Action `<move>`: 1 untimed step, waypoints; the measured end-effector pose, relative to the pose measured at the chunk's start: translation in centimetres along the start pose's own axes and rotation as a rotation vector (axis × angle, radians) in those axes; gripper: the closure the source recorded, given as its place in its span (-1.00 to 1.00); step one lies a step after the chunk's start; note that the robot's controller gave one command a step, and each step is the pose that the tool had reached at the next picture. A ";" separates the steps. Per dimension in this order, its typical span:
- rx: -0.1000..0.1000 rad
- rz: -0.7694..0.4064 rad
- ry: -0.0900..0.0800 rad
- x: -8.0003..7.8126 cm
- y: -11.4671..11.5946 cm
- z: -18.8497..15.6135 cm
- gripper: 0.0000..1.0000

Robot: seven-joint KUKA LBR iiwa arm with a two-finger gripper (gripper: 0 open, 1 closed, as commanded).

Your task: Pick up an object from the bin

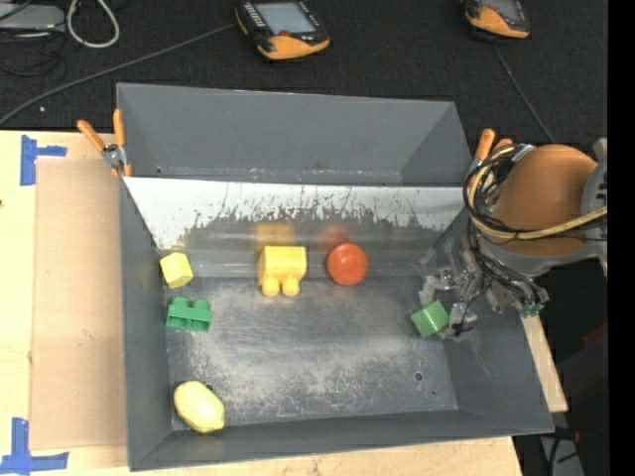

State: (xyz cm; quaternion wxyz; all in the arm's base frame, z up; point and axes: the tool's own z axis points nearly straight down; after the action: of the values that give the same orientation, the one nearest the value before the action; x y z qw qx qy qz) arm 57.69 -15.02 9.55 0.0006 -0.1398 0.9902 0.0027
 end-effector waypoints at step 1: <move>0.001 -0.001 -0.003 -0.1 0.1 -2.0 1.00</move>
Offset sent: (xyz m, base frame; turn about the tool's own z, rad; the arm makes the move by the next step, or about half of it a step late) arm 0.0012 0.0003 0.0390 -0.0009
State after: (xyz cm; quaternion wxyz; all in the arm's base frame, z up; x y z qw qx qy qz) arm 57.80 -14.92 11.51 0.0020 -0.1405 0.9901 0.0024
